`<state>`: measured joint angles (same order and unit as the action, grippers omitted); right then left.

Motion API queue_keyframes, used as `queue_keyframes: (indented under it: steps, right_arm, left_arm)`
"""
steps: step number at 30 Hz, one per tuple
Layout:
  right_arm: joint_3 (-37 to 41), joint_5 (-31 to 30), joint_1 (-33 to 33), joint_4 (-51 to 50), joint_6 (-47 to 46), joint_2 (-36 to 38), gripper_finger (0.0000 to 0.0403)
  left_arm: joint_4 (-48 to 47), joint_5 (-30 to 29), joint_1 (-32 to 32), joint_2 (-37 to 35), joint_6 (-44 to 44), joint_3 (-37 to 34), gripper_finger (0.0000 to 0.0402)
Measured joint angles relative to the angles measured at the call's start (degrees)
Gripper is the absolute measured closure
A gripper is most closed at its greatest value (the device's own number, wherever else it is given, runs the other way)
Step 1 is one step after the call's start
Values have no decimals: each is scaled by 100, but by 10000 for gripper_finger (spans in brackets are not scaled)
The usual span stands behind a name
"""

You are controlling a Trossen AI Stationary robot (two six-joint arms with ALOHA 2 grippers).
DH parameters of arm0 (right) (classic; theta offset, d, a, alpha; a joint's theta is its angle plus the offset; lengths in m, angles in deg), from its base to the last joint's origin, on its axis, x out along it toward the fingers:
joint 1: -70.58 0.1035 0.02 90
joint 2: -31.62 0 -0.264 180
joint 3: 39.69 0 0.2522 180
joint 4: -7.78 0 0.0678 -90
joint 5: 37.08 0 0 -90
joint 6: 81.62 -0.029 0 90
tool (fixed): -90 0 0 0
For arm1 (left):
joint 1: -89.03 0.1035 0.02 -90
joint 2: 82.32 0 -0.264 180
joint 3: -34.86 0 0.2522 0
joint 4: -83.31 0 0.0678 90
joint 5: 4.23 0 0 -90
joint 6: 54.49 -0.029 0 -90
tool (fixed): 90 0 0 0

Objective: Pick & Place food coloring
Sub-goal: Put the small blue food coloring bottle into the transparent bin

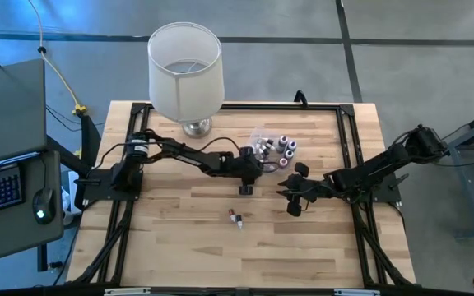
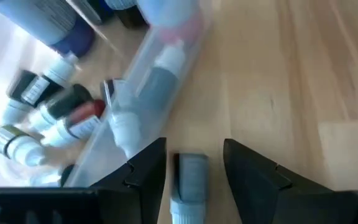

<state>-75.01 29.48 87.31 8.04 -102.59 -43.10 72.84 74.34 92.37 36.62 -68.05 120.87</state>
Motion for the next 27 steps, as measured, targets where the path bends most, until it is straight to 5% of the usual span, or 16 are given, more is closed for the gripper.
queue_keyframes:
  steps: [15,27]
  right_arm:
    - [0,3,0,-52,2,0,269]
    - [0,13,0,-63,2,0,269]
  left_arm:
    - [-1742,308,4,0,44,674,251]
    - [-1735,366,2,-102,138,724,343]
